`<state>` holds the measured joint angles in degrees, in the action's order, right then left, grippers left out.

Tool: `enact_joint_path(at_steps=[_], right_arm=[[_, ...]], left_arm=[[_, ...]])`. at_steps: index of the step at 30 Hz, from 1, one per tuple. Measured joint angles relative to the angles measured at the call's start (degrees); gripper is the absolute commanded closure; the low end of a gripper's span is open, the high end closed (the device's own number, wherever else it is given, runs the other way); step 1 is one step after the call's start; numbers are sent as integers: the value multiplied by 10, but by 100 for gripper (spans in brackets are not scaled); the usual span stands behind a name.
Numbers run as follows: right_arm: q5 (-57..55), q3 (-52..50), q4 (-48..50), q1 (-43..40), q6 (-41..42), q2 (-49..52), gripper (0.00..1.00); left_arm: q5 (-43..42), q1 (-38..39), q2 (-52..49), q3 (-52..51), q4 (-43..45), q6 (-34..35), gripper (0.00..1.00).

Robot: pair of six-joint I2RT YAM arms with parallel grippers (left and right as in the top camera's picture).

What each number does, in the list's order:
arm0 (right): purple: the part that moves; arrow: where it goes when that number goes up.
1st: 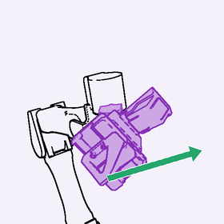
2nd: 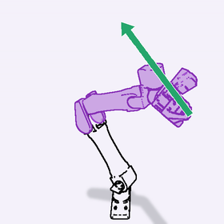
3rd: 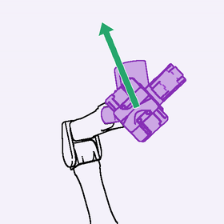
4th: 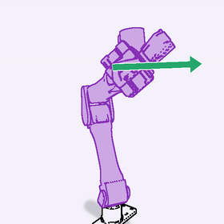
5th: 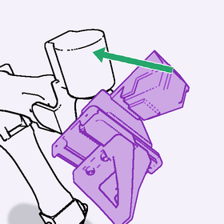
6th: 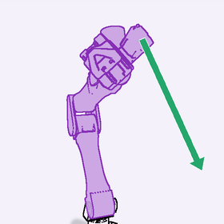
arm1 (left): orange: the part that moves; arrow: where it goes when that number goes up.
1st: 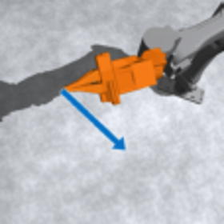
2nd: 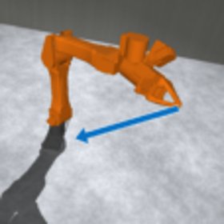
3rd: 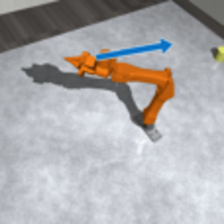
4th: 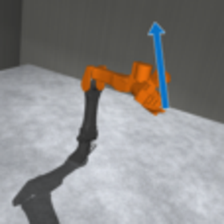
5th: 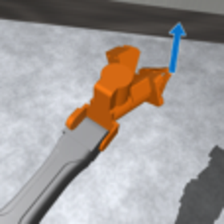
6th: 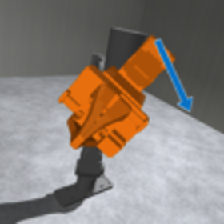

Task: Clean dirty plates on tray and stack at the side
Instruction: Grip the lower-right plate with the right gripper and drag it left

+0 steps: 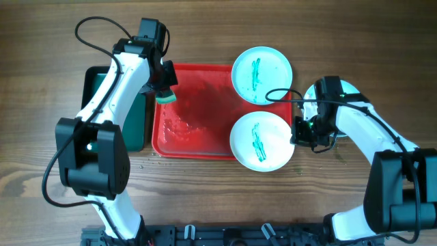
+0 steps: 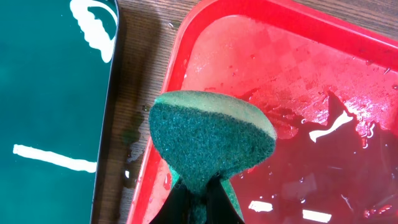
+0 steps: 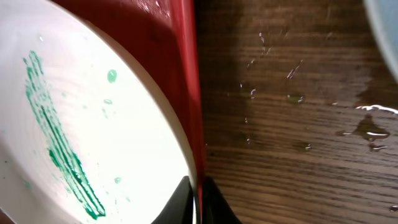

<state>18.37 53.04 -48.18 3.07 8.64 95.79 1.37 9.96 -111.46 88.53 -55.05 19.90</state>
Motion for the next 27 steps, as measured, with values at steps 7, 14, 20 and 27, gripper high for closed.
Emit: enact_joint_path(at_steps=[7, 14, 20, 27], right_arm=[[-2, 39, -47, 25, 7, -5, 96], [-52, 57, 143, 225, 230, -5, 96], [-116, 59, 280, 285, 387, 58, 94], [-116, 101, 246, 287, 370, 84, 68]], left_arm=[[0, 0, 0, 0, 0, 0, 96], [0, 0, 0, 0, 0, 0, 96], [0, 0, 0, 0, 0, 0, 96], [0, 0, 0, 0, 0, 0, 96]])
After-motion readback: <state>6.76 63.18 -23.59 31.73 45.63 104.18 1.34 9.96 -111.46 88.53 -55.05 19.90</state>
